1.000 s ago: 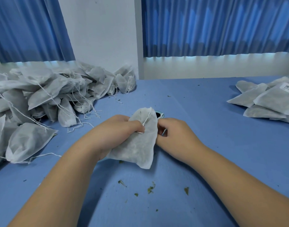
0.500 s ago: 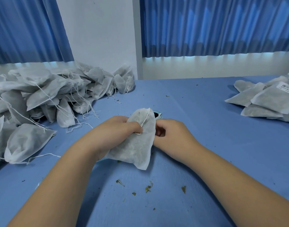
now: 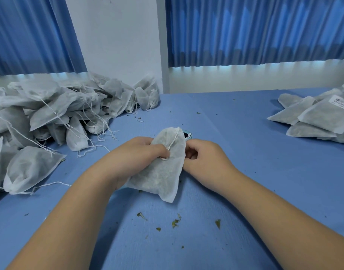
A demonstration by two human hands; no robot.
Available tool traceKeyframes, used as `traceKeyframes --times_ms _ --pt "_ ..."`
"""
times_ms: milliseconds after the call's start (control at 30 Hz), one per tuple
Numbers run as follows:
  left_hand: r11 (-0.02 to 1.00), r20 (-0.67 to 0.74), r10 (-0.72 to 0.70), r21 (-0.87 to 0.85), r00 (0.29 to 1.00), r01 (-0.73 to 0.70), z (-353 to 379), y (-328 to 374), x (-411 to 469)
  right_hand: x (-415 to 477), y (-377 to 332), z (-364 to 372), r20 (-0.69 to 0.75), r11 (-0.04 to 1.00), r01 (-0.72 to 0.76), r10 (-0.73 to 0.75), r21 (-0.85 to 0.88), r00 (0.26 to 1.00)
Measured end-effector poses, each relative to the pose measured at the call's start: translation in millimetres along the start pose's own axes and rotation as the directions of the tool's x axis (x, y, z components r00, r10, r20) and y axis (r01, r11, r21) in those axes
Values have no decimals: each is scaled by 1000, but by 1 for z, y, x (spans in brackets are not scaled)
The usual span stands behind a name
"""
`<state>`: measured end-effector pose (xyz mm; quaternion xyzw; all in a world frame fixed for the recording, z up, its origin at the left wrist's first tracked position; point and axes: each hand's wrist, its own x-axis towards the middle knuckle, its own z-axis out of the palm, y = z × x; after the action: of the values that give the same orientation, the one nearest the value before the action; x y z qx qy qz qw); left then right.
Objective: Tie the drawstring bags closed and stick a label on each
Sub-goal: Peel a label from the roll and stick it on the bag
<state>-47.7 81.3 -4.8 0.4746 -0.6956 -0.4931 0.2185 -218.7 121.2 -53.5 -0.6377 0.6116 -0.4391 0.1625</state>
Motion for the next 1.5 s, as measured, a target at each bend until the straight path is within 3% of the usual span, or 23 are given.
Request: traceKeyframes --times_ms 300,633,967,1033,1100,1200,1267,1400,1500 --pt "999 -54 -42 14 998 42 -2 -4 5 -5 -9 -5 -63 989 -143 145 27 987" --pt "995 -74 -87 31 993 90 -4 -5 7 -9 -13 -22 88 966 -258 256 18 963" --pt "996 -82 -57 66 995 63 -5 -7 7 -10 -12 -37 73 929 -369 367 14 927" --pt "1000 -106 4 18 994 -3 -5 -6 7 -10 -14 -46 53 936 -343 340 81 939" --pt "993 -114 47 -99 992 -59 -4 -5 7 -11 -20 -55 79 911 -297 286 285 955" --pt "944 -53 94 -312 994 -106 -1 0 4 -14 -32 -68 177 738 -212 126 641 976" --pt "919 26 115 -382 993 -96 5 2 2 -17 -39 -73 219 614 -176 4 770 976" --pt "943 183 165 -317 969 -100 21 3 -1 -25 -48 -73 276 529 -161 -146 833 950" --pt "961 289 166 -260 943 -90 29 1 -1 -25 -50 -68 240 626 -126 -100 770 966"
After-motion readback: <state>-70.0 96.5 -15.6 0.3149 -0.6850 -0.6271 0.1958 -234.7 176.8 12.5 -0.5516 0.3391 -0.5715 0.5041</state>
